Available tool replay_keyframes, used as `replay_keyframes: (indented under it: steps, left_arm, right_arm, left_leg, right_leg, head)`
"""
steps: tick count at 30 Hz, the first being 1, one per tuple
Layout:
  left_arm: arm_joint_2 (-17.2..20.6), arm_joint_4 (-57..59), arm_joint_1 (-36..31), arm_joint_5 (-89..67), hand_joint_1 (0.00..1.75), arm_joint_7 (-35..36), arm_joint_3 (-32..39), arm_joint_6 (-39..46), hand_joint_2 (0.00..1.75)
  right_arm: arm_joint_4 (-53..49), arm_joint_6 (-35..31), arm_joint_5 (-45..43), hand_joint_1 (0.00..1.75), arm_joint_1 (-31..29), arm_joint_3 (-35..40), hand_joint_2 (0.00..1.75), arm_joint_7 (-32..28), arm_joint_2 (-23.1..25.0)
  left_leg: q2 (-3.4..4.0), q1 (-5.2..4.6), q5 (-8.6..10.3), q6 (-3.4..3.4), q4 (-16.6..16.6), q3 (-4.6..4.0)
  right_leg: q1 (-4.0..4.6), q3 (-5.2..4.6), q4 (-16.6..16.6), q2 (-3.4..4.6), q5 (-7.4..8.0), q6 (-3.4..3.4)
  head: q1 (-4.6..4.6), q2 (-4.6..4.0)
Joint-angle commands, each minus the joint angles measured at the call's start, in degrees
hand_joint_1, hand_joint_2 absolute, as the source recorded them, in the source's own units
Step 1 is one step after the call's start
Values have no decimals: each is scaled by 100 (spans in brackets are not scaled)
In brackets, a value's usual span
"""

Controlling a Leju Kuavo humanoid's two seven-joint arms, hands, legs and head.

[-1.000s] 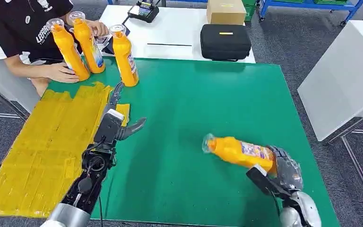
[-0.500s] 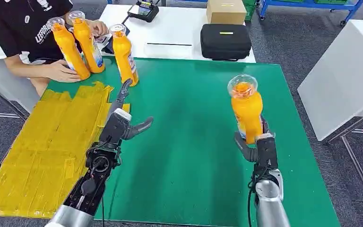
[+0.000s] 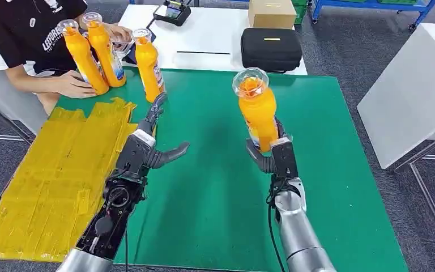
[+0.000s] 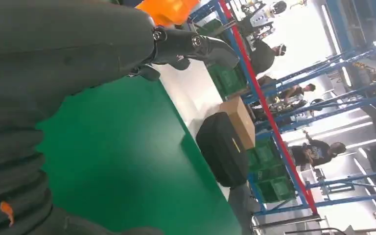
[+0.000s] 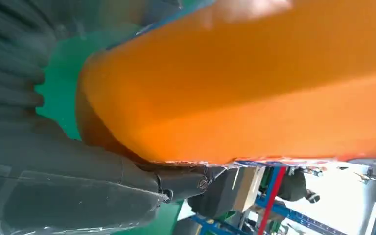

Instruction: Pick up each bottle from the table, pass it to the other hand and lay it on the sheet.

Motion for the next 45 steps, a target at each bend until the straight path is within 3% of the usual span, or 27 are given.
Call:
replay_keyframes:
  steps: [1, 14, 37, 38, 39, 45]
  left_arm:
    - [173, -123, -56, 198, 0, 57, -163, -269, 175]
    - [46, -6, -248, 426, 0, 69, -487, -653, 175]
    - [-142, 298, -502, 815, 0, 89, -787, -909, 175]
    - [-143, 309, -515, 865, 147, 93, -772, -925, 175]
    - [-139, 316, -522, 914, 175, 92, -764, -940, 175]
    - [-111, 416, -550, 1240, 175, 115, -683, -1022, 175]
  right_arm:
    - [1223, 89, 159, 175, -745, 593, 175, 22, 218]
    - [2020, 64, 405, 175, -974, 1216, 175, -128, 594]
    - [1784, 189, 441, 175, -1029, 1812, 175, -202, 801]
    - [1768, 190, 450, 175, -1007, 1855, 175, -195, 804]
    - [1743, 189, 443, 175, -981, 1888, 175, -193, 810]
    - [1389, 346, 217, 175, -816, 2001, 175, -219, 759]
  left_leg:
    - [36, 1, -17, -13, 3, 25]
    - [16, 6, -10, -12, 3, 13]
    - [6, 3, -10, -13, 5, 11]
    - [6, 5, -18, -17, 9, 23]
    - [5, 4, -9, -12, 5, 9]
    - [5, 5, -12, -15, 4, 15]
  right_leg:
    - [3, 16, 3, 26, -6, -13]
    - [7, 4, 3, 5, -8, -10]
    - [4, 3, 6, -5, -11, -11]
    - [7, 16, 9, -9, -18, -15]
    - [5, 2, 5, -6, -10, -11]
    - [7, 9, 4, -7, -13, -13]
  head:
    - [2, 0]
    - [0, 0]
    - [0, 0]
    - [0, 0]
    - [2, 0]
    - [0, 0]
